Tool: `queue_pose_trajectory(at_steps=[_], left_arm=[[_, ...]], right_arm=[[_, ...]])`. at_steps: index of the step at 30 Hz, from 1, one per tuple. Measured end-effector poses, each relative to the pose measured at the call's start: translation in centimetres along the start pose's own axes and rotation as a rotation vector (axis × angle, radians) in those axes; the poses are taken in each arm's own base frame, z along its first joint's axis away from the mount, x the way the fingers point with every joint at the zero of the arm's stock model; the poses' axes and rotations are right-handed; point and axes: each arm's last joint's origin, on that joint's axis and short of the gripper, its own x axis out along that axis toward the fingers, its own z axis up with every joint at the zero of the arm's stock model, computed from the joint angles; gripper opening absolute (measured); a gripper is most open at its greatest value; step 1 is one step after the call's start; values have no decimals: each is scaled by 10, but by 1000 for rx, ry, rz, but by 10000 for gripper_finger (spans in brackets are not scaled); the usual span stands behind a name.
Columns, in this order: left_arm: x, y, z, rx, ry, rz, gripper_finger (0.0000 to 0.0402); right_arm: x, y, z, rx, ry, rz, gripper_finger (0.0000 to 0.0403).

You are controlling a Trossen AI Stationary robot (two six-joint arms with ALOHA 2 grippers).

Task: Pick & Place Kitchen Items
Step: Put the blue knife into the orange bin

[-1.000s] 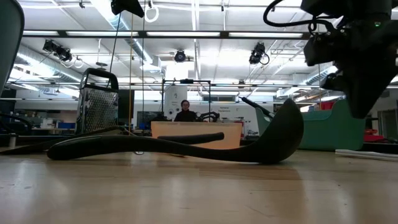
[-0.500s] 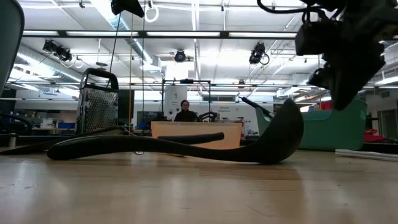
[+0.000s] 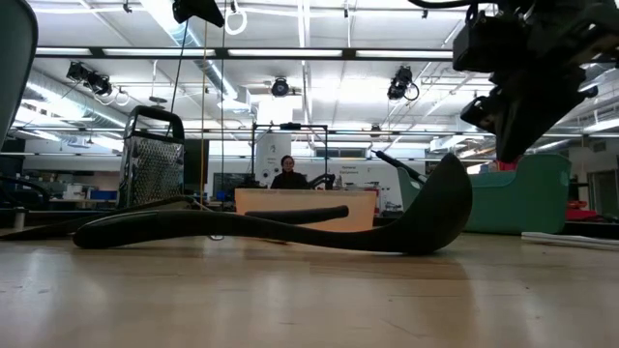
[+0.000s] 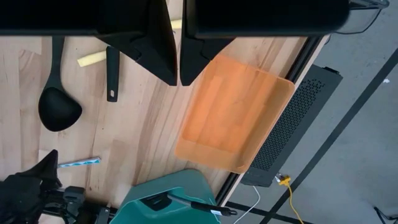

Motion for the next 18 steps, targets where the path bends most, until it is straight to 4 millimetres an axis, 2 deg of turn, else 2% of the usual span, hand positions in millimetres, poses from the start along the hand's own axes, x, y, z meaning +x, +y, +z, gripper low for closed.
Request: queue_pose_trajectory(at_steps=[18], left_arm=[[0, 0, 0, 0, 0, -1, 22]], right_arm=[[0, 0, 1, -61, -16, -3, 14]])
